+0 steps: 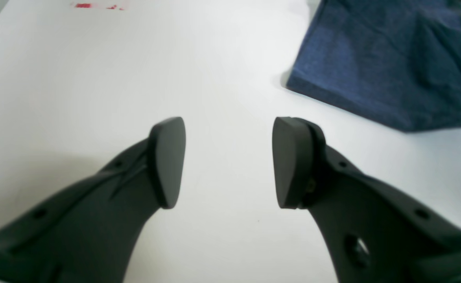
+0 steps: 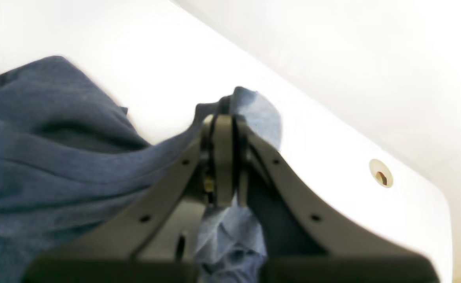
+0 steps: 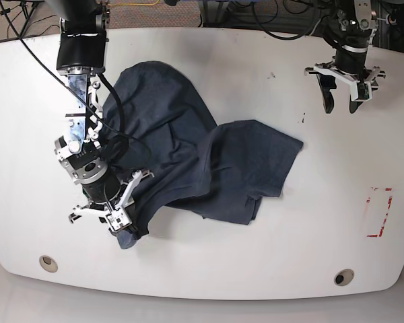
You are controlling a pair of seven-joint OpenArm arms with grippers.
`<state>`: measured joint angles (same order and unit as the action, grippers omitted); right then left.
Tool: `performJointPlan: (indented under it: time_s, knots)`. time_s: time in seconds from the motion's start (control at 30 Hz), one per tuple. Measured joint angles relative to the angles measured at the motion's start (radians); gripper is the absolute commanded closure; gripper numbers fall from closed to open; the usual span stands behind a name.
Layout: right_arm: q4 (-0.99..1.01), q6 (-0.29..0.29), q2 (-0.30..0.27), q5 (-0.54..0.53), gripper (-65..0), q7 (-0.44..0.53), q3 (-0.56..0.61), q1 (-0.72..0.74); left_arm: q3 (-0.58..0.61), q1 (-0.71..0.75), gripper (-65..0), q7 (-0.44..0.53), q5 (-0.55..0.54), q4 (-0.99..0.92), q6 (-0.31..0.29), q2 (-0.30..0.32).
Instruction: Layout the t-shirt on the table in an organized manner, then fold the t-shirt properly
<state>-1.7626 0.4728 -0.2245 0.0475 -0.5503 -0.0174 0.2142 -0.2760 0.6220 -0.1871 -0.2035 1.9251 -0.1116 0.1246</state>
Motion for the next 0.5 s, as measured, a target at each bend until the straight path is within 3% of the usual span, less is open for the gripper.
performJointPlan:
  time_s: [0.17, 0.5]
  knots:
    - [0.000, 0.002, 0.006, -0.002, 0.0, 0.003, 0.004, -0.027, 0.000, -0.016, -33.6, 0.000, 0.000, 0.000, 0.000, 0.000]
    - [0.007, 0.003, 0.074, -0.002, 0.0, 0.000, 0.019, -0.126, 0.031, -0.044, -33.6, 0.000, 0.000, -0.001, 0.000, -0.001]
